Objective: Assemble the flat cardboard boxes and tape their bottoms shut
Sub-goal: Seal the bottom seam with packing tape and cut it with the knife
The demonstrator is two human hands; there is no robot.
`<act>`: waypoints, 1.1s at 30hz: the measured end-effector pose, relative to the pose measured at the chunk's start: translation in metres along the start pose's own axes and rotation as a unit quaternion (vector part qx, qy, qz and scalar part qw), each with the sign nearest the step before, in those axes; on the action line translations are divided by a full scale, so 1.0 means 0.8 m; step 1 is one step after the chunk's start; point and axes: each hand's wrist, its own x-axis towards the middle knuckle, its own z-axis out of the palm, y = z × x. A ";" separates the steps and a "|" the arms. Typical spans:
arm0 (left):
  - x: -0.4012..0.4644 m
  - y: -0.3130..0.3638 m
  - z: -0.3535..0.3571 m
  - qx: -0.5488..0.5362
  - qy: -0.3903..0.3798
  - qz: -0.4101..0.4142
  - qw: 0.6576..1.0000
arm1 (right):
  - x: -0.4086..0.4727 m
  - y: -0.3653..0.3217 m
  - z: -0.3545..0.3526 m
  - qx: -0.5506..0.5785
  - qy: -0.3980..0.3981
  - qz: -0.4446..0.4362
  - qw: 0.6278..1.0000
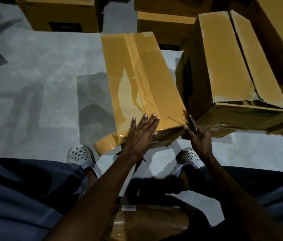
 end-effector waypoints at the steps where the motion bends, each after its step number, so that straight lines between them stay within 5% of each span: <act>1: 0.002 0.000 -0.002 -0.004 -0.009 0.015 1.000 | -0.004 0.004 0.001 0.019 -0.002 0.008 1.000; 8: -0.011 -0.024 -0.040 -0.119 -0.032 0.042 0.991 | -0.021 -0.005 -0.007 -0.190 0.017 -0.071 0.979; 11: -0.039 -0.067 -0.057 -0.105 0.014 -0.036 0.994 | -0.032 -0.034 0.000 -0.341 0.050 -0.144 0.927; 13: -0.061 -0.098 -0.059 -0.137 0.034 -0.116 0.983 | -0.043 -0.060 0.023 -0.335 0.030 -0.154 0.929; 15: -0.079 -0.122 -0.057 -0.214 0.041 -0.192 0.957 | -0.052 -0.088 0.054 -0.322 -0.009 -0.178 0.930; 19: -0.090 -0.144 -0.055 -0.471 -0.025 -0.272 0.839 | -0.061 -0.128 0.122 -0.283 -0.106 -0.153 0.941; 23: -0.090 -0.154 -0.053 -0.498 -0.069 -0.270 0.821 | -0.069 -0.140 0.156 -0.221 -0.103 -0.088 0.966; 25: -0.091 -0.155 -0.056 -0.447 -0.064 -0.272 0.850 | -0.070 -0.139 0.159 -0.213 -0.091 -0.078 0.970; 28: -0.088 -0.153 -0.067 -0.173 -0.052 -0.257 0.949 | -0.072 -0.140 0.157 -0.215 -0.084 -0.083 0.969; 33: -0.097 -0.171 -0.080 -0.211 -0.080 -0.199 0.954 | -0.073 -0.154 0.158 -0.222 -0.101 -0.051 0.969</act>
